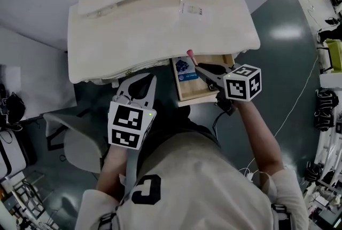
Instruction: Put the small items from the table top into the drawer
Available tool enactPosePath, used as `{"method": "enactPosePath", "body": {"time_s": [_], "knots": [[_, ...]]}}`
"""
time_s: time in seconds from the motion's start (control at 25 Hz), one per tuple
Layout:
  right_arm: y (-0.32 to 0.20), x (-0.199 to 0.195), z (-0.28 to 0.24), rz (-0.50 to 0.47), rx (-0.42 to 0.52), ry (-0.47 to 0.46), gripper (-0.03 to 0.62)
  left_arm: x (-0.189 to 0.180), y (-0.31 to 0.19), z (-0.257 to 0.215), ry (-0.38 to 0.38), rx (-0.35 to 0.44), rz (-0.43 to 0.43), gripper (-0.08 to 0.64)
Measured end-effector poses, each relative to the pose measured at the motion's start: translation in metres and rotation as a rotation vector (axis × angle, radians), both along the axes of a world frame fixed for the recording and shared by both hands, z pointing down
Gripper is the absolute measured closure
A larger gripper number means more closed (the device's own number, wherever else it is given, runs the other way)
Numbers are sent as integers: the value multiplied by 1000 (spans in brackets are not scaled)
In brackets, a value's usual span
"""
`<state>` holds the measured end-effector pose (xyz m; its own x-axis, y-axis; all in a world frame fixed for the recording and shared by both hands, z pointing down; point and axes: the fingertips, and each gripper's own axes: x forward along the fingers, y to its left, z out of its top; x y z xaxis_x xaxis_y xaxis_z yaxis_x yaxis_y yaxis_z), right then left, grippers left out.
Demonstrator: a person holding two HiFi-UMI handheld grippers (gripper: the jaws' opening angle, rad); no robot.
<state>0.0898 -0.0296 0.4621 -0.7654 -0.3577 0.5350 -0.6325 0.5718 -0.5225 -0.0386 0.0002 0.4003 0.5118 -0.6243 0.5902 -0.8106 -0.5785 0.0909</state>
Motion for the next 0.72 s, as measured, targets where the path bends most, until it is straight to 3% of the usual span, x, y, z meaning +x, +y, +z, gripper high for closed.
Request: {"method": "enactPosePath", "body": {"time_s": [0.52, 0.72], "knots": [[-6, 17, 32, -95, -57, -27, 532, 31, 2, 10, -22, -34, -72, 503], [-3, 25, 51, -125, -81, 7, 532, 39, 7, 14, -46, -40, -73, 503]]}}
